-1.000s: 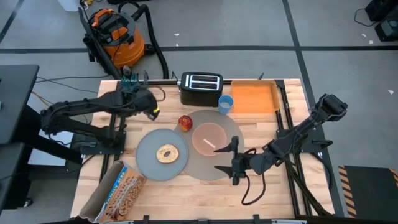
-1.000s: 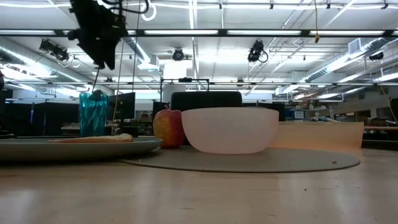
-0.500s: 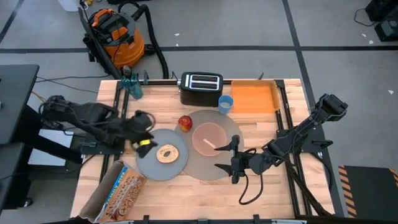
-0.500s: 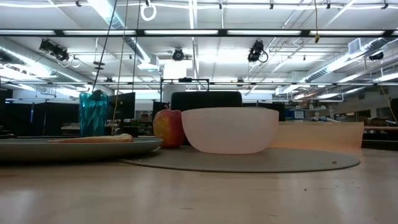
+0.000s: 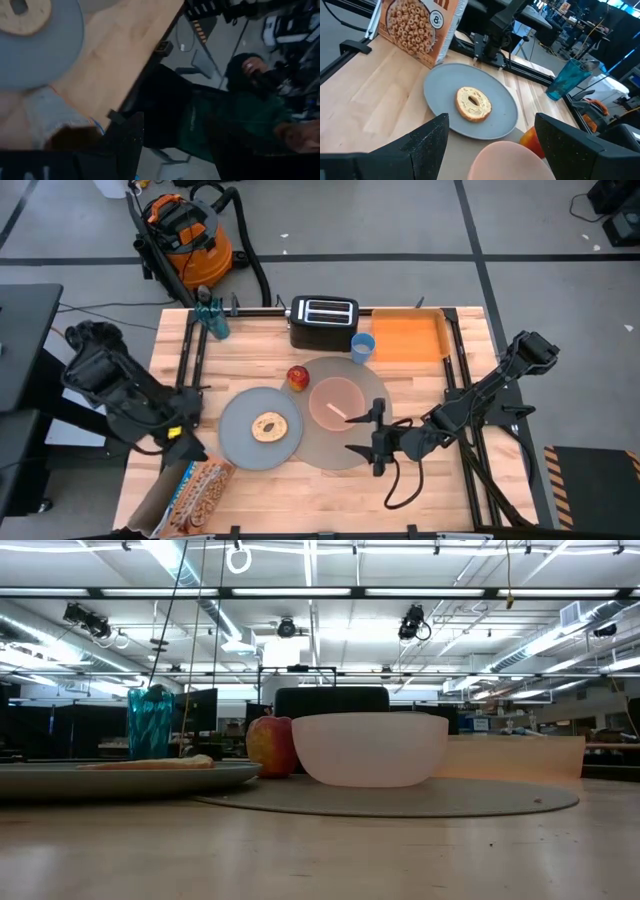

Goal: Arrange a breakfast setting
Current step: Pour the cereal from the cereal box into the orange bowl

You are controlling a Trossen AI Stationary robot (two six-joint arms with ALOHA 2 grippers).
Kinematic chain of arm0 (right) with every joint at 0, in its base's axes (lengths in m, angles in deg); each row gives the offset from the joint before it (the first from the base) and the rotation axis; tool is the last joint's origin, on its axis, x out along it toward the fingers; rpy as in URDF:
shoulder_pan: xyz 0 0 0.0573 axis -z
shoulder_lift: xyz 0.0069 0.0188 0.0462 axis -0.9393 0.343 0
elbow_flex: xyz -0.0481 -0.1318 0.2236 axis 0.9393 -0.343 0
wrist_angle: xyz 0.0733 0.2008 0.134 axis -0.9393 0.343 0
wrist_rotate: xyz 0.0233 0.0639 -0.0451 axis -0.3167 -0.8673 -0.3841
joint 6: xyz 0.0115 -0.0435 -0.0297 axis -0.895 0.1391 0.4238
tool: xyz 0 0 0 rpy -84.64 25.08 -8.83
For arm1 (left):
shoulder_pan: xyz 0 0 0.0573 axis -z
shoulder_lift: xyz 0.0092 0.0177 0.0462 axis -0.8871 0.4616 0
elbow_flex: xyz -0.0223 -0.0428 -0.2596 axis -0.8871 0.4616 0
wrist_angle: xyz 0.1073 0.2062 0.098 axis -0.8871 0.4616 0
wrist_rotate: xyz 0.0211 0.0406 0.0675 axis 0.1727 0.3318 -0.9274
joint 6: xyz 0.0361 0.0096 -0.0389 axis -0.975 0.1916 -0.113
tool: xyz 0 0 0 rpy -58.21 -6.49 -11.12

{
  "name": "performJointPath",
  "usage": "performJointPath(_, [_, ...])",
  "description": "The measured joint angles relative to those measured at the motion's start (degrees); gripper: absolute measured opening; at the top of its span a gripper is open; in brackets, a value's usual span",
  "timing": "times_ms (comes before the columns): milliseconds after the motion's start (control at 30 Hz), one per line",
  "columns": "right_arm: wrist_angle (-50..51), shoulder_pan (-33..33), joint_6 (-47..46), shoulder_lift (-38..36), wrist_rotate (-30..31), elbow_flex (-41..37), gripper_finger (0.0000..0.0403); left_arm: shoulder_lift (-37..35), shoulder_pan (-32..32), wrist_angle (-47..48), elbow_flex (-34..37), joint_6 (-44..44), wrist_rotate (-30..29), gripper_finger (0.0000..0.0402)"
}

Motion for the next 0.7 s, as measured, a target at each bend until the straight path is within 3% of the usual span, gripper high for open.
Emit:
performJointPath(200, [-0.1, 0.4, 0.1, 0.0, 0.0, 0.0, 0.0302, 0.0, 4.4, 8.4, -4.3, 9.4, -0.1, 0.0212])
performJointPath(400, [-0.4, 2.5, -1.5, 0.0, 0.0, 0.0, 0.0302, -0.1, 8.0, 20.4, -7.3, 22.4, 3.5, 0.0212])
performJointPath(533, [-1.1, 3.9, -2.1, 0.0, -1.3, 0.0, 0.0302, 0.1, 9.8, 21.0, -5.6, 24.6, 4.4, 0.0212])
performJointPath(700, [-3.1, 5.2, -3.1, 0.0, -5.1, 0.0, 0.0302, 1.9, 10.7, 20.8, -0.7, 24.9, 9.9, 0.0212])
